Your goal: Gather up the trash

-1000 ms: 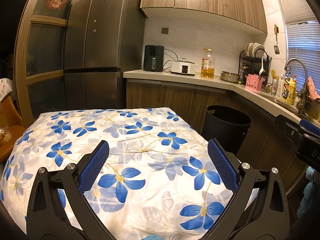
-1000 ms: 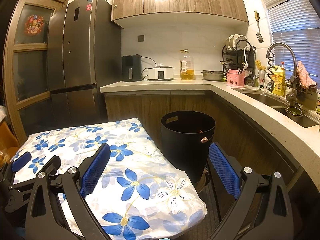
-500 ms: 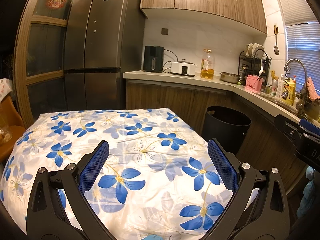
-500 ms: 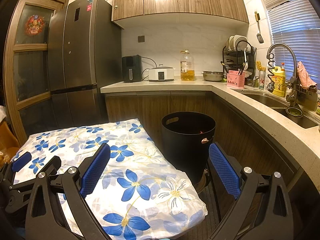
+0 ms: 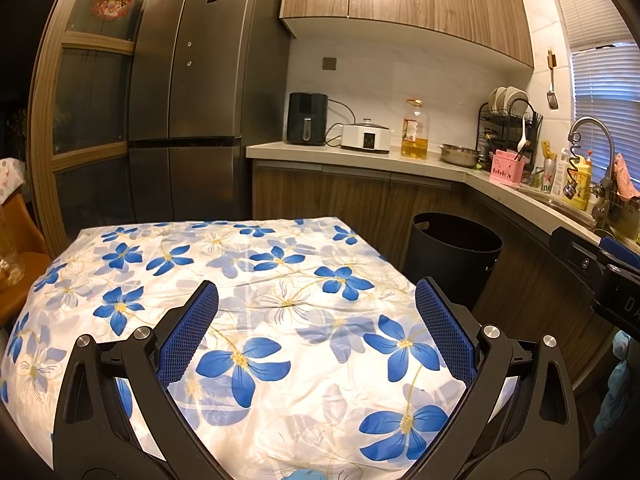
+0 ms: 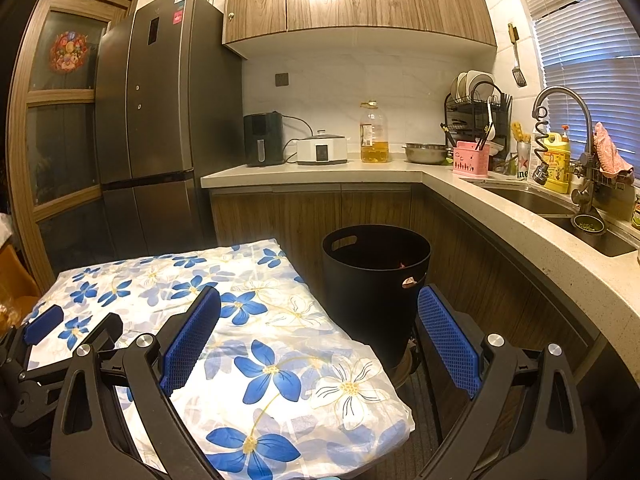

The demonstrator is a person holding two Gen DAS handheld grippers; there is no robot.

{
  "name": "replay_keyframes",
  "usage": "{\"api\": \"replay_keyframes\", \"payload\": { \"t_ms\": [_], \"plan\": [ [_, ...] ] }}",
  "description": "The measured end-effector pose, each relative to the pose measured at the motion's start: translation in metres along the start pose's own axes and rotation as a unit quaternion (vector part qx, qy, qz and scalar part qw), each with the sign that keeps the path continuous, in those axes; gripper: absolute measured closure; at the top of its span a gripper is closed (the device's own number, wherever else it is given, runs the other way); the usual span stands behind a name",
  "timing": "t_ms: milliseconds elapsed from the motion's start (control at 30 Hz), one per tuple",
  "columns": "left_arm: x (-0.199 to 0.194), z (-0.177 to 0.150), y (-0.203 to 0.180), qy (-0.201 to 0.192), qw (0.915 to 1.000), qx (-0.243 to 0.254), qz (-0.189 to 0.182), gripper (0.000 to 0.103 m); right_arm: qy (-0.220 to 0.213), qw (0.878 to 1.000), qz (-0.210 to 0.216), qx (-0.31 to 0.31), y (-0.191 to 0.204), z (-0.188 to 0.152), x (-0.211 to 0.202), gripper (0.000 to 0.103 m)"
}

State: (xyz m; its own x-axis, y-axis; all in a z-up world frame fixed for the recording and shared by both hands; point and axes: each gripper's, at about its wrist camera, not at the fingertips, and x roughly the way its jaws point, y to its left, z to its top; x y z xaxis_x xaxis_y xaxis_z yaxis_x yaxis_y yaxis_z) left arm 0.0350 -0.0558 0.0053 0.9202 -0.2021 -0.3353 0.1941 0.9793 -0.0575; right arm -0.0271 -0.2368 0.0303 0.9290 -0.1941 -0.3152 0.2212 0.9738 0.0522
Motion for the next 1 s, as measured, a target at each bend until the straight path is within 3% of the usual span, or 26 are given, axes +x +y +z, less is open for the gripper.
{"api": "replay_keyframes", "payload": {
  "t_ms": [1000],
  "plan": [
    [-0.0015, 0.0009, -0.001, -0.002, 1.0, 0.001, 0.0, 0.006, -0.001, 1.0, 0.0, 0.002, 0.0, 0.0001, -0.0011, 0.008]
  ]
}}
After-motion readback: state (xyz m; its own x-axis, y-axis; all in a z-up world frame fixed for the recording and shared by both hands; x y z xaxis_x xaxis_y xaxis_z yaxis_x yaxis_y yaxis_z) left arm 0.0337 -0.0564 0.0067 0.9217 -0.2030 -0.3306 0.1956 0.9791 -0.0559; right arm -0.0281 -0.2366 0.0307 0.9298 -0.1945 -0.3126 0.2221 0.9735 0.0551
